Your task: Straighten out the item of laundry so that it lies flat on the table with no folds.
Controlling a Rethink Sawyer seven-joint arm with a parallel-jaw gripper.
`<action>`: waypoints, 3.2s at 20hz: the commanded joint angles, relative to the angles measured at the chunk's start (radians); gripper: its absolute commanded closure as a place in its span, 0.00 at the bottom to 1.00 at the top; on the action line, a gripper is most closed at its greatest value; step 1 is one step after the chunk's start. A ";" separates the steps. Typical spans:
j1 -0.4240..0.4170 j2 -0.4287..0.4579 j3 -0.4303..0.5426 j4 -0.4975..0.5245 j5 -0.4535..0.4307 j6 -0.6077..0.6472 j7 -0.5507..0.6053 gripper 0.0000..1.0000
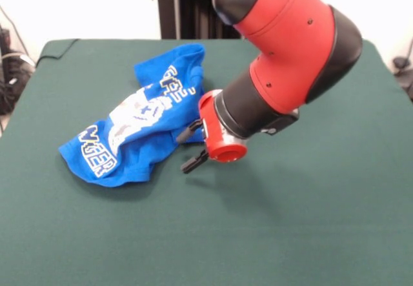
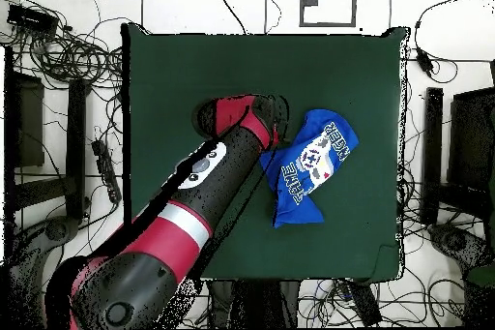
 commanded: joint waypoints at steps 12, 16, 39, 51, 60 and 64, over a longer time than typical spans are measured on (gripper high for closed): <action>-0.005 -0.036 0.069 -0.020 -0.031 0.061 0.039 0.00; -0.007 -0.040 0.070 -0.023 -0.037 0.064 0.035 0.00; -0.028 -0.059 0.083 -0.040 -0.065 0.073 0.007 0.00; -0.023 -0.108 0.074 -0.073 -0.067 0.226 -0.003 0.00; 0.042 -0.126 0.101 -0.070 -0.026 0.393 0.100 0.00; 0.059 -0.144 0.137 -0.037 -0.013 0.400 0.112 0.00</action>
